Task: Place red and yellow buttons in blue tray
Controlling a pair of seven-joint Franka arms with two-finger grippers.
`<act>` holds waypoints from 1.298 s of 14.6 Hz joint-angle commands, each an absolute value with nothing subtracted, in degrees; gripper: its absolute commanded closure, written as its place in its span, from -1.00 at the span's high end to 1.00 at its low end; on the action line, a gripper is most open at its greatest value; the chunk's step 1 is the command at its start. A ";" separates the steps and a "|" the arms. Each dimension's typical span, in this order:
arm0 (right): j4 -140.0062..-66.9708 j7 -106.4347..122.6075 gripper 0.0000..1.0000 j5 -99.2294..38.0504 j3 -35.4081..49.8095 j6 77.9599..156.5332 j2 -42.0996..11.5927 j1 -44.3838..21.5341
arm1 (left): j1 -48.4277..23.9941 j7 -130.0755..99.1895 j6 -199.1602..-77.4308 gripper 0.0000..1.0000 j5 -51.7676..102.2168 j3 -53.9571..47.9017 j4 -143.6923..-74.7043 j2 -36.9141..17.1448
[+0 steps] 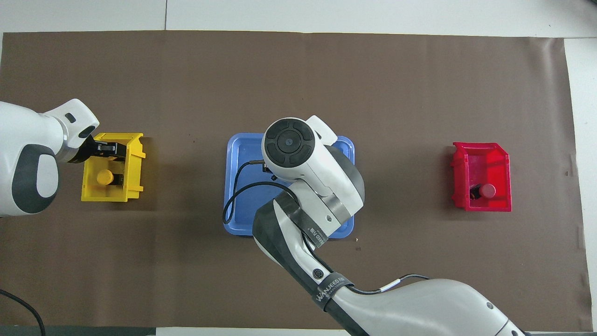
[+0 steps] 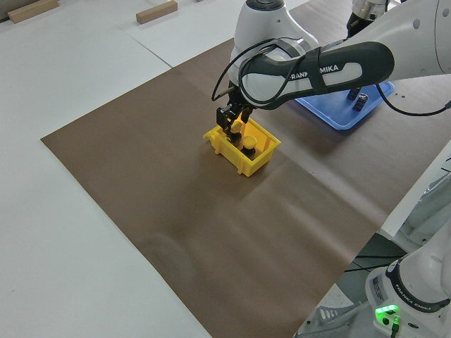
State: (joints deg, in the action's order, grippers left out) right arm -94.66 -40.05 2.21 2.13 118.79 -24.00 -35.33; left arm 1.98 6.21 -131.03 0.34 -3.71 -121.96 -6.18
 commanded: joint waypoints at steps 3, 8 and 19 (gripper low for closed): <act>-98.43 -40.96 0.02 2.02 2.11 122.69 -22.59 -35.07 | 2.11 5.19 -132.28 -0.96 1.23 -3.69 -123.58 -4.92; -95.12 -40.61 0.55 2.63 2.02 122.71 -22.59 -33.93 | 1.85 5.54 -112.73 -0.97 1.14 -3.60 -107.45 -5.71; -108.77 3.40 0.61 -2.55 1.76 103.52 0.95 0.85 | -29.59 -39.98 -120.40 -0.97 1.32 -4.22 -106.79 -9.22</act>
State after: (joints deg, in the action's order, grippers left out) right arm -99.48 -0.97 -1.71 0.60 100.05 -3.07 -2.63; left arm -26.21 -37.03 -117.50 0.72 -5.54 -106.01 -7.47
